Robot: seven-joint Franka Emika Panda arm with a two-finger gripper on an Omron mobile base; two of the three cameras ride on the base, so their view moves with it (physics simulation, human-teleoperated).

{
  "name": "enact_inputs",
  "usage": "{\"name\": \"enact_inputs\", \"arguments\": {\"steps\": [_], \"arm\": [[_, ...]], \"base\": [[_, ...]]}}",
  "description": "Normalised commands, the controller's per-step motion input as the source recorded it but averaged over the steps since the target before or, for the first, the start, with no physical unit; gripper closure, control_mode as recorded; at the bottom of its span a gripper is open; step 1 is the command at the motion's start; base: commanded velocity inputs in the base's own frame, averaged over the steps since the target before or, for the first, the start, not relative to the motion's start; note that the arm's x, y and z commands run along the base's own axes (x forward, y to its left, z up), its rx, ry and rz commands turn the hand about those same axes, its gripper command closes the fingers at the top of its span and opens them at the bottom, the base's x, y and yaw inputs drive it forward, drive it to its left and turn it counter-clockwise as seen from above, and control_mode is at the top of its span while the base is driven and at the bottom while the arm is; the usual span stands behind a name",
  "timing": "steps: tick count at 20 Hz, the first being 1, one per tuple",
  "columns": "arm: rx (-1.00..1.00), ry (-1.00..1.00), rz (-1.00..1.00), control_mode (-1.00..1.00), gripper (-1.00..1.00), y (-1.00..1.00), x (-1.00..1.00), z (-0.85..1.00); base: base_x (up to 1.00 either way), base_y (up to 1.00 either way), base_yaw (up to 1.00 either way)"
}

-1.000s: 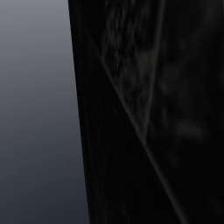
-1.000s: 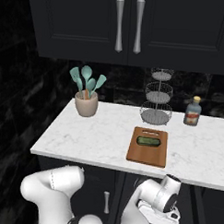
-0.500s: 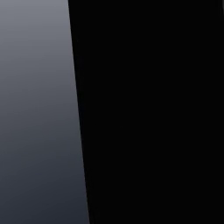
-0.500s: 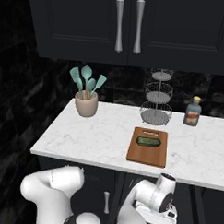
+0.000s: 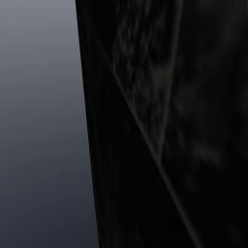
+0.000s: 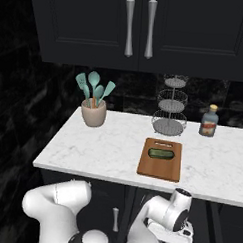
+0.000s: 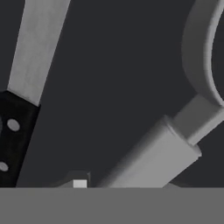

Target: Place the appropriate cutting tool for cutting the cucumber skin on the cutting board.

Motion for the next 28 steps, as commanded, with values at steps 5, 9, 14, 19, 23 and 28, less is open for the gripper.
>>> {"name": "enact_inputs", "arguments": {"steps": [5,9,14,19,23,28], "arm": [[0.08,-0.09,-0.01,-1.00,1.00,-0.01,-0.31,0.19],[0.05,-0.13,-0.03,-1.00,1.00,-0.05,-0.47,0.62],[0.06,-0.10,-0.02,-1.00,1.00,0.00,-0.17,0.99],[0.06,-0.03,-0.04,-1.00,1.00,0.00,-0.10,1.00],[0.06,0.00,-0.05,-1.00,1.00,0.00,-0.23,0.90],[0.02,0.00,-0.06,-1.00,1.00,0.00,-0.10,0.88]], "base": [[0.00,0.00,0.00],[0.00,0.00,0.00],[0.00,0.00,0.00],[0.00,0.00,0.00],[0.00,0.00,0.00],[0.00,0.00,0.00]]}}
